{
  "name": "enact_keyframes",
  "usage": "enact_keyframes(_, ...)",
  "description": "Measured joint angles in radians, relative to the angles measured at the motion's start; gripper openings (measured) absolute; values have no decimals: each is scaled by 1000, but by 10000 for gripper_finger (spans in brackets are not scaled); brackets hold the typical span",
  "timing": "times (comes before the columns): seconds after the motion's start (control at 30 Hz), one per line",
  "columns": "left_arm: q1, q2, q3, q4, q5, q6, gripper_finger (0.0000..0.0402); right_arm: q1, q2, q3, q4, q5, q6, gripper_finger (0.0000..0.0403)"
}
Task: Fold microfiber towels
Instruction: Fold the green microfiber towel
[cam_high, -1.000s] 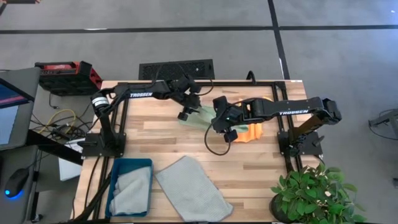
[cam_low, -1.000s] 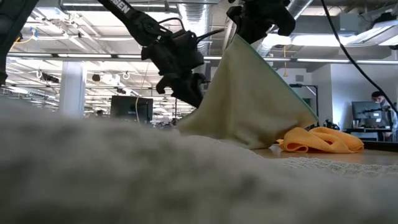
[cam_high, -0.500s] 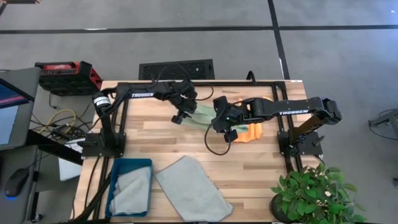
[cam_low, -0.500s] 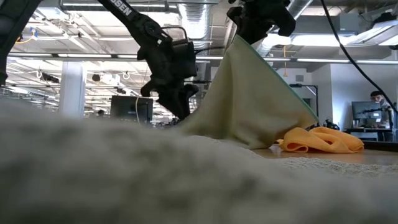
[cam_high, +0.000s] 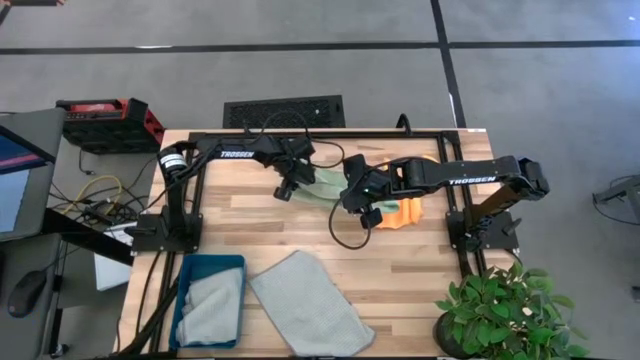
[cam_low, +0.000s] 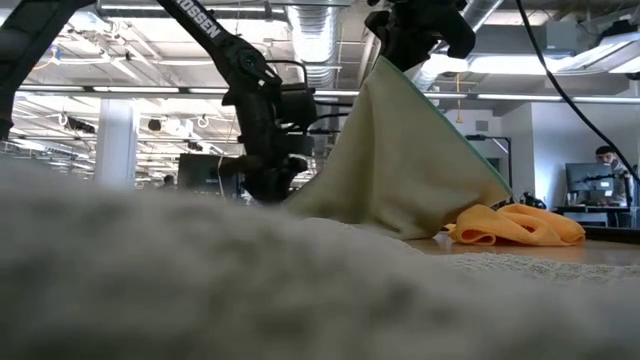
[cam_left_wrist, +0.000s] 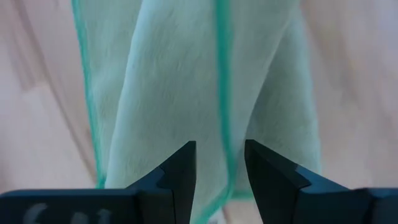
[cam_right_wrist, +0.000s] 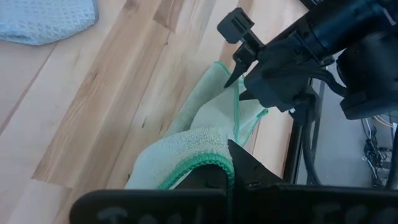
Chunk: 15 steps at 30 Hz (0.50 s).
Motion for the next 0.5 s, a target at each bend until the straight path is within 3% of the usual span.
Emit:
enact_keyframes(0.13,1,0,-5,-16,-64,-23,129,0,0,0,0,0,0,6)
enact_keyframes(0.33,0,0,-14,6,-33,-50,125,0,0,0,0,0,0,6)
enact_keyframes(0.5,-2,0,-14,49,-42,-59,59,0,0,0,0,0,0,6)
